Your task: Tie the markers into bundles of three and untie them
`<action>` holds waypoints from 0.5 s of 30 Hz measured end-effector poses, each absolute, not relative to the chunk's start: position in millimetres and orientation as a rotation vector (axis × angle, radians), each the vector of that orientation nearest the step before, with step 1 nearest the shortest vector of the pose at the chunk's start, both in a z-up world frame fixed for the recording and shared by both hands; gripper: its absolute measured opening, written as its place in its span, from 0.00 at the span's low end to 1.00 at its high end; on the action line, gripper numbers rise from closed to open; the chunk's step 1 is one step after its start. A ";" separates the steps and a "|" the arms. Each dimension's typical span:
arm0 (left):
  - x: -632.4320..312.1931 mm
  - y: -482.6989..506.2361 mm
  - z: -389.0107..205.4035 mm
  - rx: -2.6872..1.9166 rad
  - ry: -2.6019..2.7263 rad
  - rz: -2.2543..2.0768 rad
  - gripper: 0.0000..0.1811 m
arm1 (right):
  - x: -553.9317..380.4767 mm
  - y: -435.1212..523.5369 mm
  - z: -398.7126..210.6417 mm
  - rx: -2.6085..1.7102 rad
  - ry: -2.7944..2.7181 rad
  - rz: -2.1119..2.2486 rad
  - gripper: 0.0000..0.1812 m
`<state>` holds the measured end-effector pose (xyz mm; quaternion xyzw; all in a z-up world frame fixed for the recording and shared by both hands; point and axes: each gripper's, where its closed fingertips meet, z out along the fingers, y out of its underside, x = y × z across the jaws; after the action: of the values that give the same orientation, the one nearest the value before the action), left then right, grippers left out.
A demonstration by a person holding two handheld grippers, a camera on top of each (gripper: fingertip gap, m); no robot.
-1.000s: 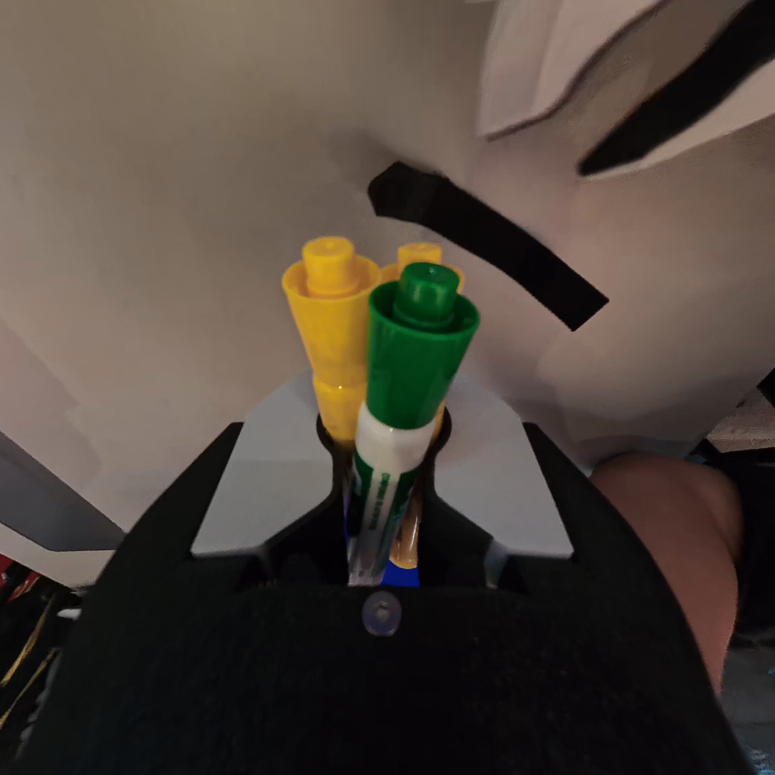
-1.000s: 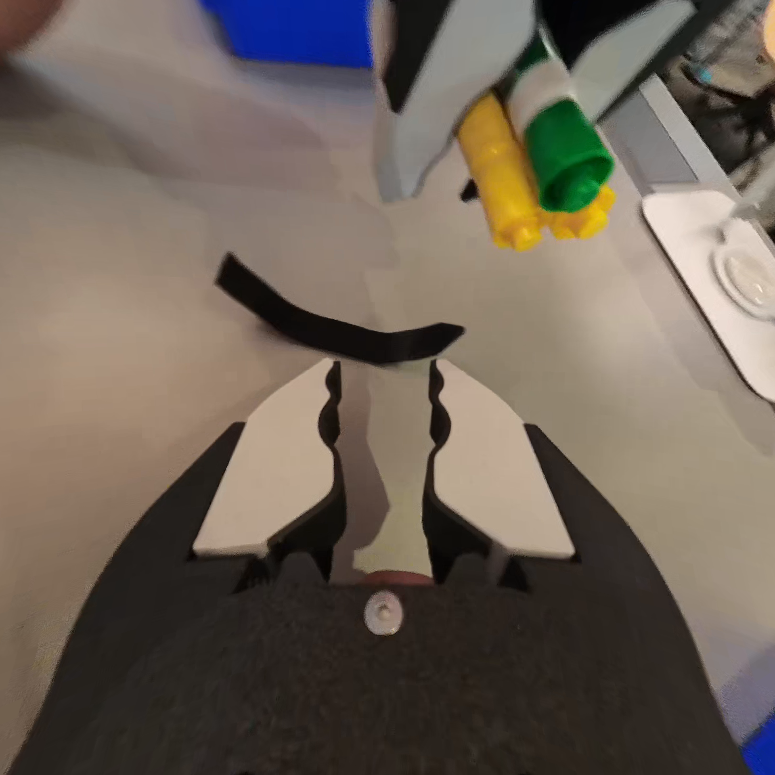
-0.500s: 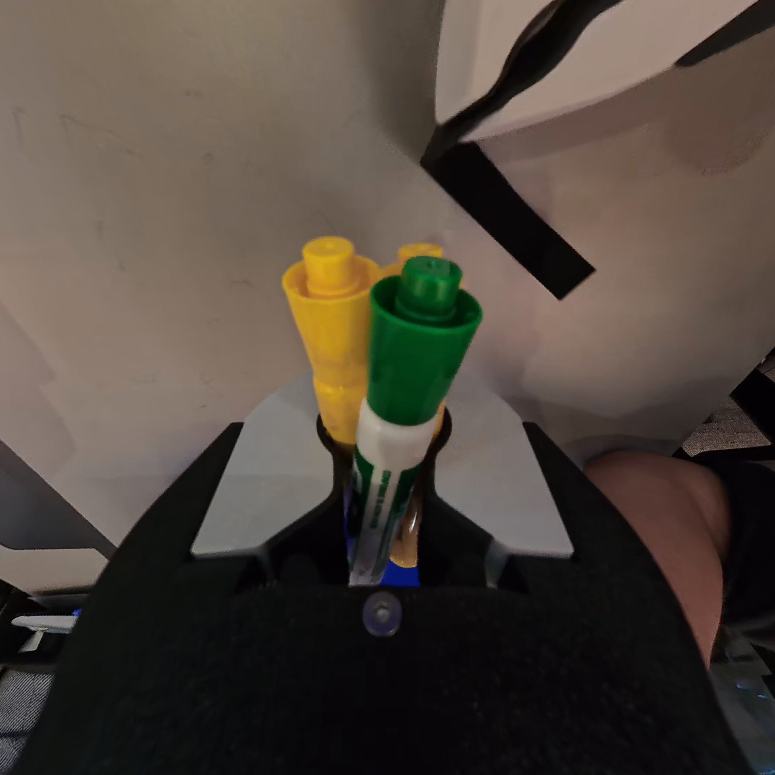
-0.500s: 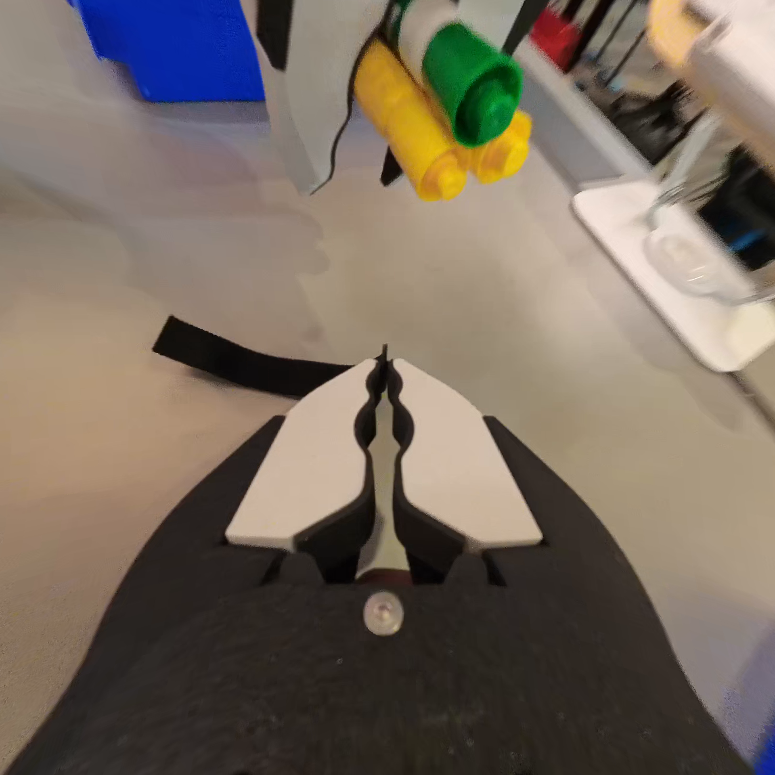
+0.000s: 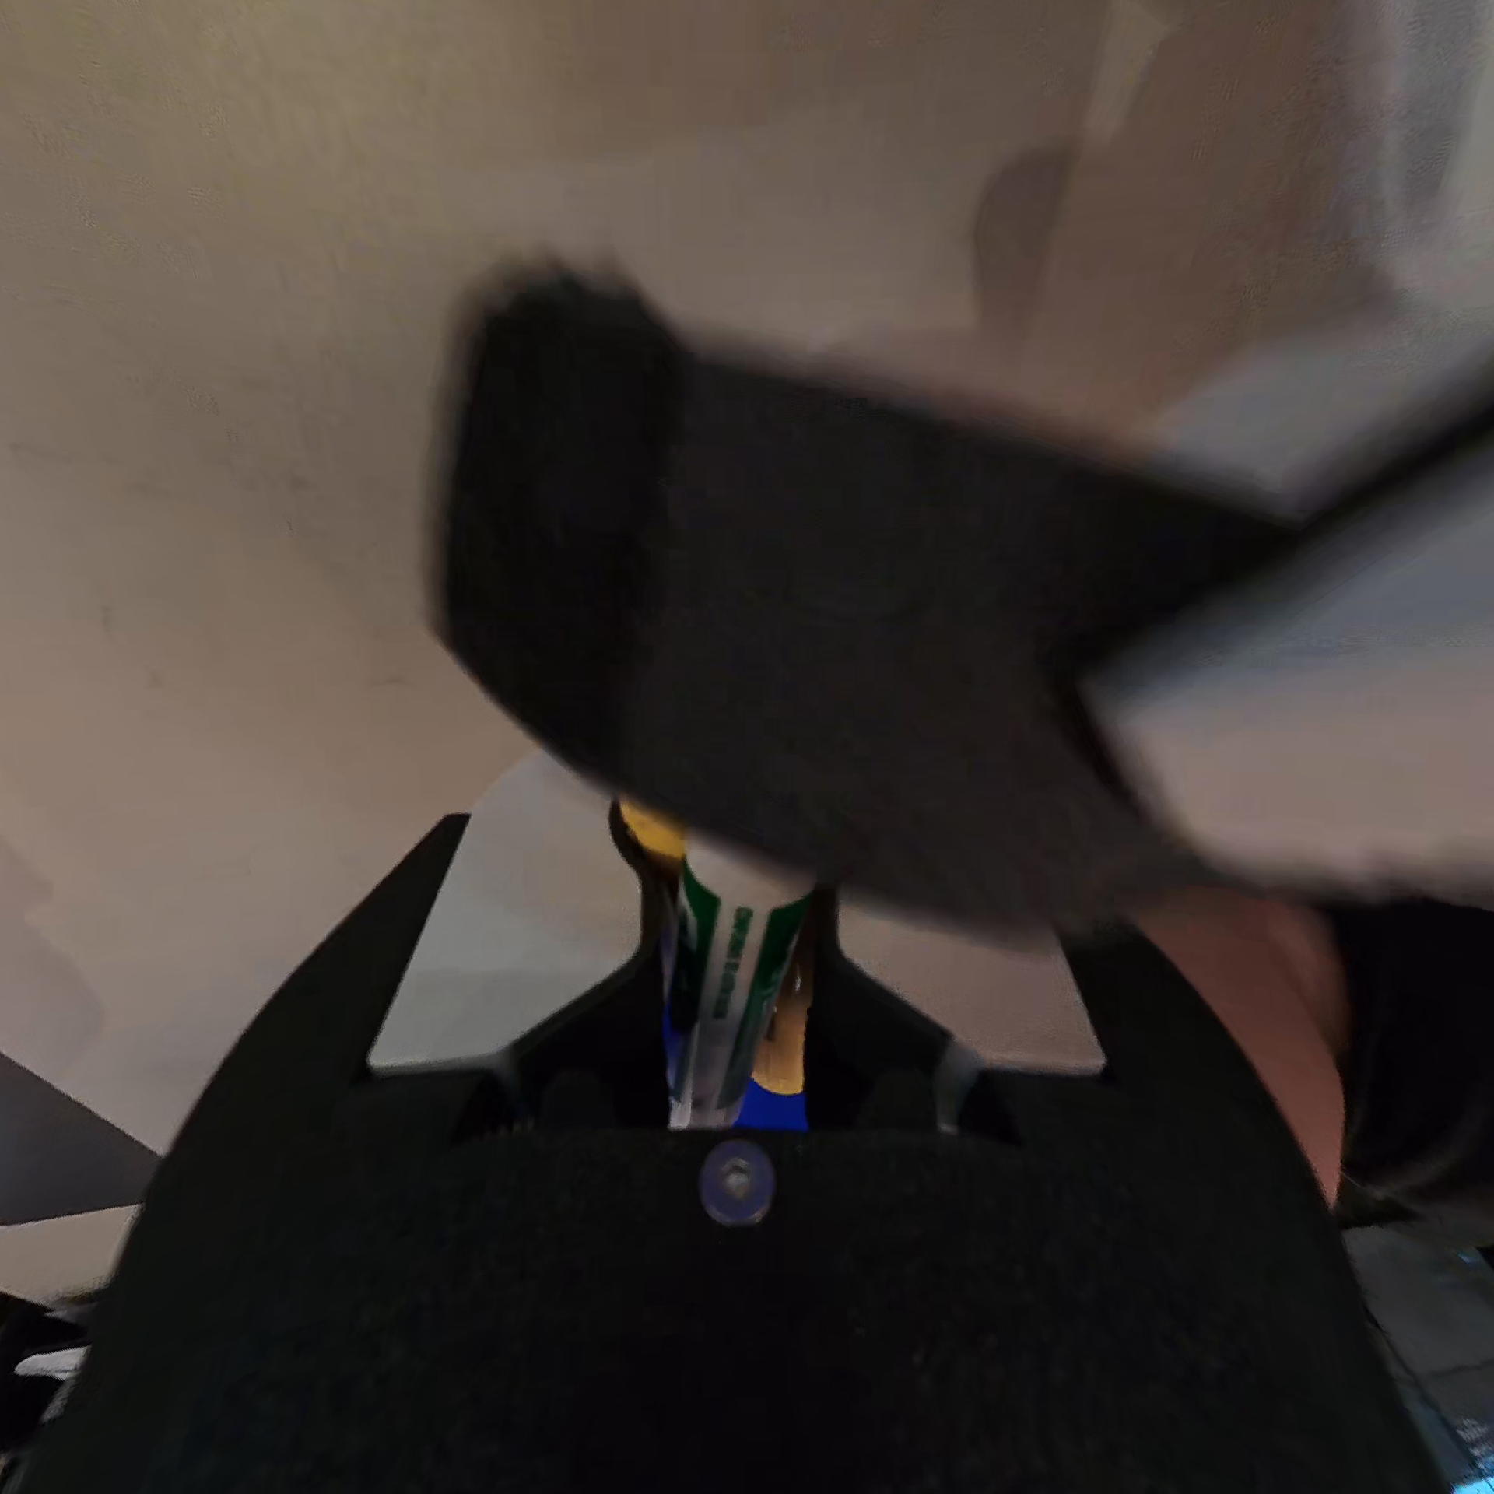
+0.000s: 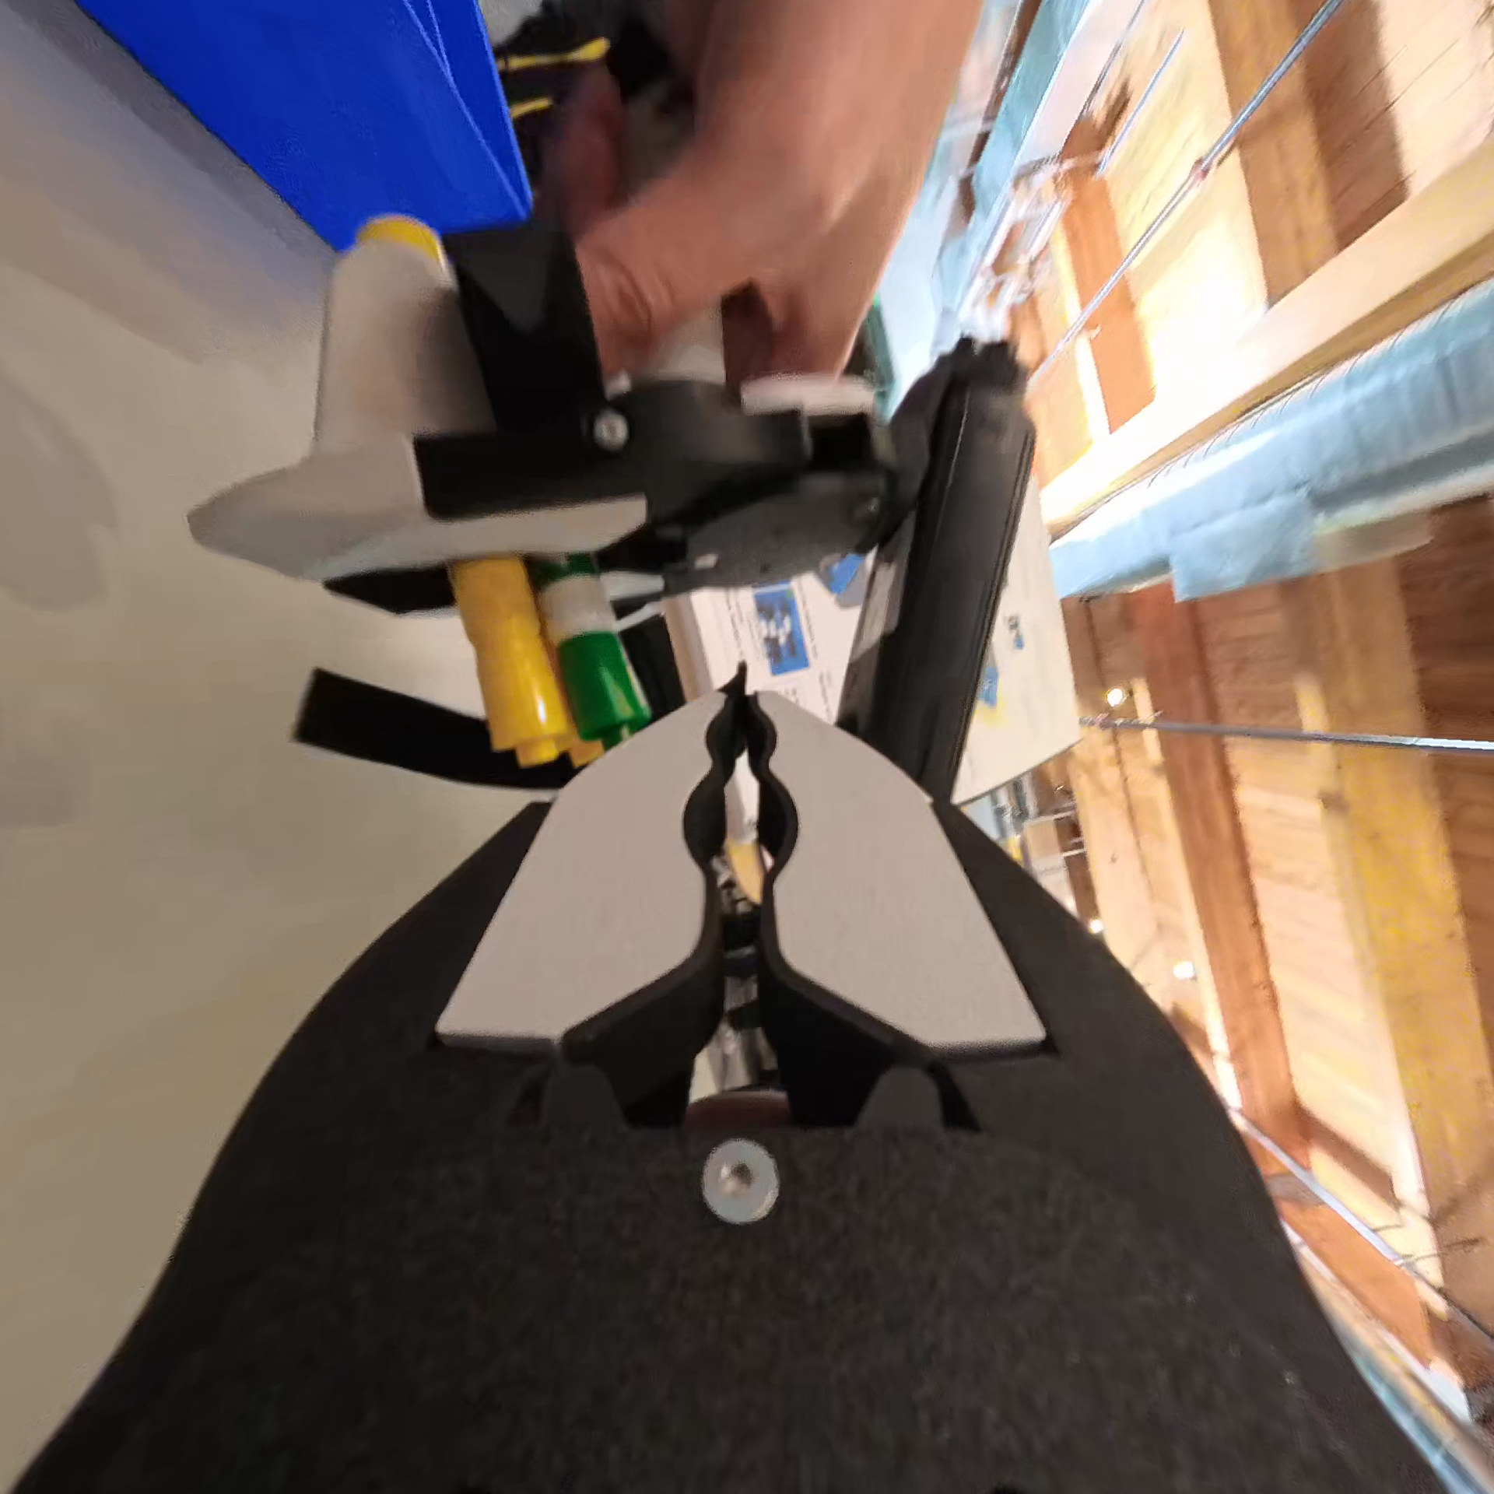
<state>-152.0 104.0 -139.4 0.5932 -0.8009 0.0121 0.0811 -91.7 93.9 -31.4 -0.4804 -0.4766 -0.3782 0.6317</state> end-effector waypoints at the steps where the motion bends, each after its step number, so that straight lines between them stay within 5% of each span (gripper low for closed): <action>1: -152.3 103.8 -140.6 1.766 -2.392 0.034 0.22 | -98.1 91.7 -28.0 -1.063 -1.095 -0.881 0.00; 15: -149.2 103.6 -135.6 1.754 -2.443 0.079 0.23 | -132.5 70.0 -61.1 -0.992 -1.225 -0.707 0.01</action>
<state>-149.2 103.6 -135.6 0.5816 -0.8104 0.0260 0.0665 -132.5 70.0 -61.1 -0.4366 -0.5391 -0.3110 0.6496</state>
